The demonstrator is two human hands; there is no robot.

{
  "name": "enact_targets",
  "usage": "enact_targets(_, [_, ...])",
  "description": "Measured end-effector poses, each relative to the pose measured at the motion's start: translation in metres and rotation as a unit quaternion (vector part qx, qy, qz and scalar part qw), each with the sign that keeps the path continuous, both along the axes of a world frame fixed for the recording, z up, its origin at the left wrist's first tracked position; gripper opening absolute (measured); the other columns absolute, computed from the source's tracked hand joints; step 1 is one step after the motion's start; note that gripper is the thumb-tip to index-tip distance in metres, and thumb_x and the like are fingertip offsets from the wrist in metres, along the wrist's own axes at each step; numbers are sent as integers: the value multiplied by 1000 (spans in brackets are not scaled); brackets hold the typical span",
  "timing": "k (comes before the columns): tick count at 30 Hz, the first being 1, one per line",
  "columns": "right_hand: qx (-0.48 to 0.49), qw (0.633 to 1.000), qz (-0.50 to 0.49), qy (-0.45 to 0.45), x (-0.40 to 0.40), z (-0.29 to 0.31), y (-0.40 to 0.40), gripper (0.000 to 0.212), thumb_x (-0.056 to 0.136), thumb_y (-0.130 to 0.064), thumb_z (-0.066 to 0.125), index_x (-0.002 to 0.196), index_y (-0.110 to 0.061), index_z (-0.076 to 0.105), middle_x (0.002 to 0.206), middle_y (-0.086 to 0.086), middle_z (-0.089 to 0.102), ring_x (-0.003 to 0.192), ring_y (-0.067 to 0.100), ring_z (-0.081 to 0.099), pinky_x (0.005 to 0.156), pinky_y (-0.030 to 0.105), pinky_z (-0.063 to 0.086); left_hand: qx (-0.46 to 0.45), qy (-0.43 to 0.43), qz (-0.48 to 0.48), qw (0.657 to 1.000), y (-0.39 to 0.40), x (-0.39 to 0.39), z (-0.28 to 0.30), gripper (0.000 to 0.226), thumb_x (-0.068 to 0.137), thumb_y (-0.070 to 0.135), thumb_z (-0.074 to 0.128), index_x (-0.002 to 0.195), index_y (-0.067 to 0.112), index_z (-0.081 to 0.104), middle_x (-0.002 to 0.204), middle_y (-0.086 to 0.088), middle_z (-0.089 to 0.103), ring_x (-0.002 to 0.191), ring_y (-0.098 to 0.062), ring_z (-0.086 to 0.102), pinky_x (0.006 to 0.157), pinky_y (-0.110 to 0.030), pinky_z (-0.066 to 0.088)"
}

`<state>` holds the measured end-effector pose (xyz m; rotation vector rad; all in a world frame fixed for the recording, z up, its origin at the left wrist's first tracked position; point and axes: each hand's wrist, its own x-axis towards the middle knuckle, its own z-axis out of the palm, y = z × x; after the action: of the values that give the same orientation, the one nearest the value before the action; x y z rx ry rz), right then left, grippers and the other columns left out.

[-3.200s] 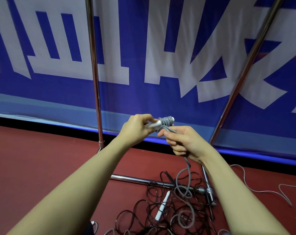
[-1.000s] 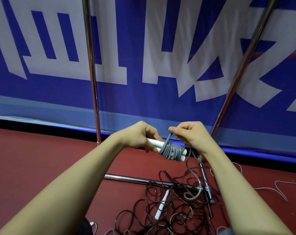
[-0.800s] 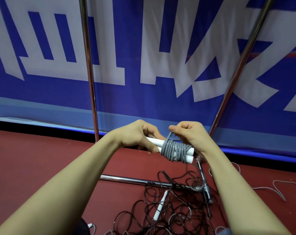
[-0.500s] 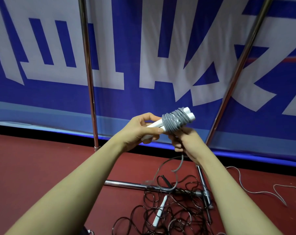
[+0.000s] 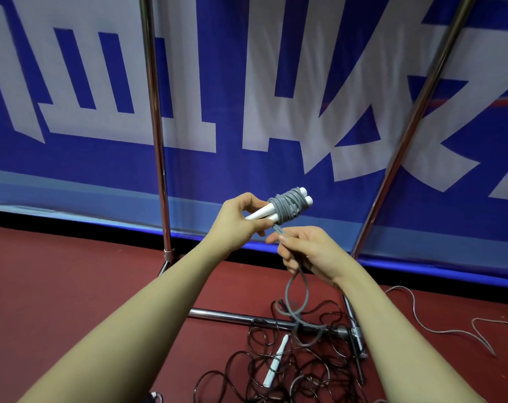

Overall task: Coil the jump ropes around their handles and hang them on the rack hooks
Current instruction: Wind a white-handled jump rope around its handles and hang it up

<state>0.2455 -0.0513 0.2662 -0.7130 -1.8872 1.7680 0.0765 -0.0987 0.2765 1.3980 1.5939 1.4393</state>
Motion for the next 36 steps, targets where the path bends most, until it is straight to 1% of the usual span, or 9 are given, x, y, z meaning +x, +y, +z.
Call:
enact_targets(8, [-19,998,18,49,3,4,-2,22,90,-13,61,67,-14,61,54,1,44,47,14,48,63,33,55,-25,79,14,996,1,-15,-13,19,77,5,78,94,11,72,79,-5,71,55,-12,61,59,-26,48])
enact_targets(12, [-72,993,22,94,3,10,-4,13,86,-17,54,85,-4,57,56,-2,41,37,10,41,46,26,50,-48,103,14,993,-1,-22,-14,23,76,7,79,95,19,75,61,9,66,51,-9,55,55,-17,42])
enact_targets(16, [-124,986,32,109,3,11,-4,17,86,-19,50,90,-4,54,59,-3,45,42,11,51,47,28,54,-56,131,-2,990,-2,-21,-9,23,77,7,78,96,19,75,53,13,60,49,-6,51,50,-10,38])
enact_targets(21, [-147,985,20,83,4,12,-5,27,88,-27,50,98,-5,61,55,-4,35,30,1,25,30,14,23,-61,165,19,984,1,-26,-13,24,77,21,80,98,29,75,68,10,68,57,-10,55,66,-27,51])
enact_targets(24, [-113,992,5,50,7,16,-3,33,87,-33,51,101,-6,65,52,-6,28,35,1,16,36,17,10,-50,152,33,987,1,-33,-15,27,76,30,81,102,33,74,84,18,73,74,-7,66,80,-38,56])
enact_targets(26, [-50,999,-9,12,9,19,-1,31,90,-30,52,97,-5,67,50,-8,26,38,3,14,39,18,9,-55,160,16,985,-1,-34,-13,29,76,26,82,103,30,75,88,19,73,79,2,65,84,-31,54])
enact_targets(28, [30,998,-28,-37,10,20,0,24,95,-22,53,92,-7,71,48,-9,27,40,6,14,40,20,10,-68,190,-13,979,-3,-31,-10,28,75,17,82,102,22,76,86,12,73,79,3,63,76,-16,49])
enact_targets(32, [106,988,-72,-89,11,17,-3,26,98,-22,54,81,-13,71,49,-7,32,38,7,17,38,16,16,-94,241,-56,964,-7,-26,-5,24,72,9,83,89,24,77,67,13,68,60,2,55,59,-16,42])
enact_targets(36, [132,980,-133,-66,10,16,-1,24,95,-18,57,78,-6,69,57,9,30,38,9,19,39,18,19,-135,208,-122,961,-11,-24,2,24,70,8,84,83,26,75,53,16,62,48,2,51,52,-11,38])
